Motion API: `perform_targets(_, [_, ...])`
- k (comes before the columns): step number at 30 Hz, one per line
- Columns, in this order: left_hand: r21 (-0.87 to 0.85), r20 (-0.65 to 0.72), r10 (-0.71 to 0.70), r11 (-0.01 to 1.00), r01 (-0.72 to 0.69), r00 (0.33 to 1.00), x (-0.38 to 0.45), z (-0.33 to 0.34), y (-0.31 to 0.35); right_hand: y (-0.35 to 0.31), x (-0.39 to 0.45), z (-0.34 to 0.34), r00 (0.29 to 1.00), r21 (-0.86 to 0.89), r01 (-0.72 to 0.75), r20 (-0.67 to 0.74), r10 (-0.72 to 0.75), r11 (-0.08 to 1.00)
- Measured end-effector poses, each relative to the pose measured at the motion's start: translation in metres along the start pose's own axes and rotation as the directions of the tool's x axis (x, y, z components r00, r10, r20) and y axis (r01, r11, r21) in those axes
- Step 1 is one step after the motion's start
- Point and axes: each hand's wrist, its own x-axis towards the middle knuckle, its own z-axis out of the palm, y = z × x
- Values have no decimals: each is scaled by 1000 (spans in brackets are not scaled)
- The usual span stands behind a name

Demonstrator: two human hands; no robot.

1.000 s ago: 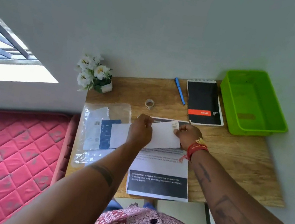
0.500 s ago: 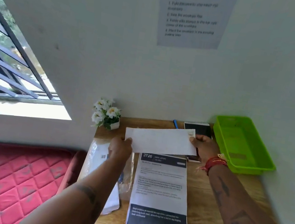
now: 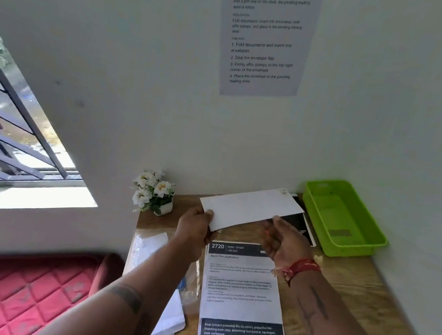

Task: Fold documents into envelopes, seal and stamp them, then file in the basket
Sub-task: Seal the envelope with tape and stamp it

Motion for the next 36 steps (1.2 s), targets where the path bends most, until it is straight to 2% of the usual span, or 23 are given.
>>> perform_targets(6, [125, 165, -39, 992, 19, 985, -15, 0, -13, 7, -18, 14, 990, -79, 95, -101, -102, 992])
perform_targets(12, [143, 172, -13, 990, -12, 985, -21, 15, -26, -14, -30, -3, 971, -145, 167, -145, -188, 975])
perform_targets(15, [139, 219, -24, 990, -7, 975, -25, 36, -30, -31, -33, -15, 970, -129, 150, -171, -171, 980])
perform_targets(17, [125, 245, -37, 992, 7, 969, -28, 62, -33, -41, -33, -26, 979, -102, 92, -174, -109, 990])
perform_targets(21, [125, 302, -58, 992, 21, 952, -30, 134, -46, -56, -25, -55, 999, -185, -38, -44, 30, 982])
perform_targets(26, [130, 352, -97, 990, 55, 931, -26, 226, -72, -110, 10, -116, 986, -274, 29, -147, -72, 961])
perform_targets(29, [186, 357, -151, 979, 89, 922, -19, 272, -90, -147, 43, -156, 979, -327, 19, -186, -84, 945])
perform_targets(33, [325, 332, -240, 937, 128, 912, -14, 306, -106, -168, 80, -199, 957, -407, -50, -281, -72, 912])
perform_targets(36, [393, 312, -227, 915, 93, 922, -9, 317, -108, -169, 104, -217, 962, -536, -45, -250, -108, 843])
